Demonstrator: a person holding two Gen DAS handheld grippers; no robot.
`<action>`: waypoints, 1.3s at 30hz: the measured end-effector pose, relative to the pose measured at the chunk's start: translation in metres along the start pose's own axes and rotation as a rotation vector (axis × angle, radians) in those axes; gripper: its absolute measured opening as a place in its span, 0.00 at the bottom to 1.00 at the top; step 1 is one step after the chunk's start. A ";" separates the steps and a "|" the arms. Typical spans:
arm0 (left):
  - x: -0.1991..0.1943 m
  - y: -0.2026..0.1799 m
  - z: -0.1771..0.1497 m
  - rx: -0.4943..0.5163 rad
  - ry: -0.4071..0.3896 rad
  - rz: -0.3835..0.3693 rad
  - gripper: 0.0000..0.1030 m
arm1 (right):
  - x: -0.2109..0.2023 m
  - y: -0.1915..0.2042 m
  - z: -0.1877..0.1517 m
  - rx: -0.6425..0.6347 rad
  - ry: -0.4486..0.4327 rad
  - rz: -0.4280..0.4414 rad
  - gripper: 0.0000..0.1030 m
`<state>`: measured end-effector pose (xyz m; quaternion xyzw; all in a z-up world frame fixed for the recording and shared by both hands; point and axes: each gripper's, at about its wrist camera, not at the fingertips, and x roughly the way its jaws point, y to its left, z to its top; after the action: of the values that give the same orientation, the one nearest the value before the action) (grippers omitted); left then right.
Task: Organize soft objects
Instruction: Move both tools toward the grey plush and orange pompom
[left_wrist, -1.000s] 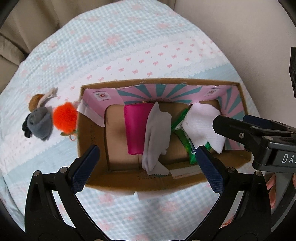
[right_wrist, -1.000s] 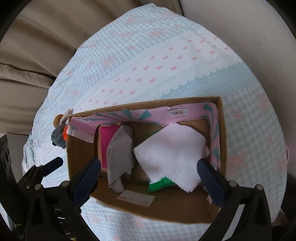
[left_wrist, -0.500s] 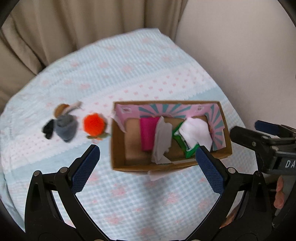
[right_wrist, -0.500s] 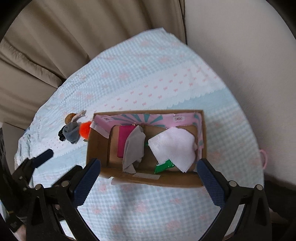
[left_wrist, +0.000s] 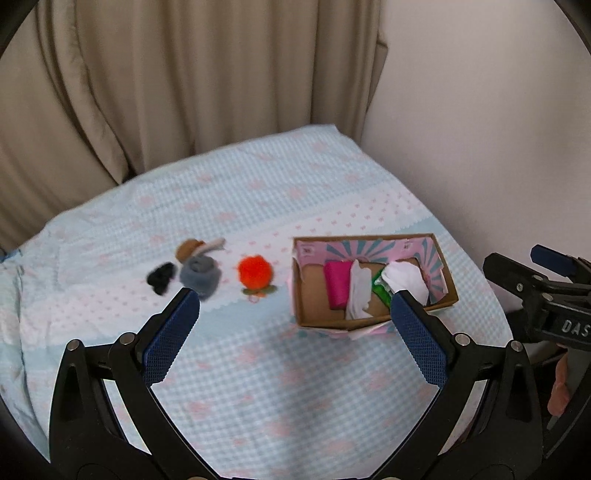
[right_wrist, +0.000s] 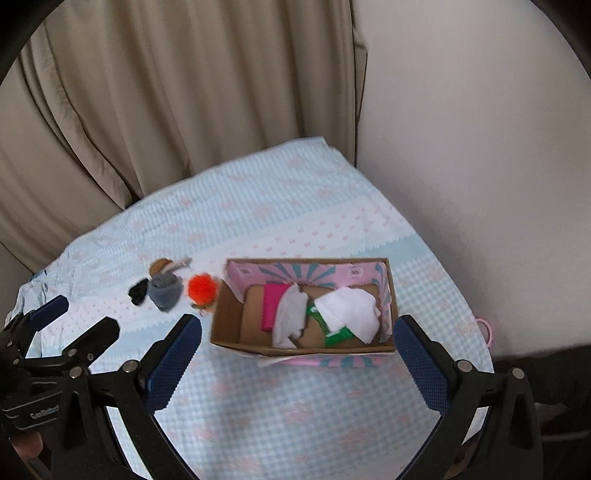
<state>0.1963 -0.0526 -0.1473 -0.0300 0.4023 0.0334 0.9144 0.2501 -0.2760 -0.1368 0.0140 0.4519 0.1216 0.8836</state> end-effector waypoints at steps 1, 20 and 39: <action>-0.007 0.006 -0.002 0.005 -0.014 0.004 1.00 | -0.005 0.006 -0.003 0.001 -0.018 -0.002 1.00; -0.037 0.156 -0.034 0.054 -0.097 -0.031 1.00 | -0.027 0.151 -0.041 0.040 -0.183 -0.011 1.00; 0.136 0.213 -0.050 0.148 -0.082 -0.088 0.99 | 0.144 0.228 -0.036 0.002 -0.138 0.072 1.00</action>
<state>0.2326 0.1602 -0.2872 0.0215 0.3644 -0.0357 0.9303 0.2561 -0.0247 -0.2420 0.0393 0.3894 0.1516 0.9077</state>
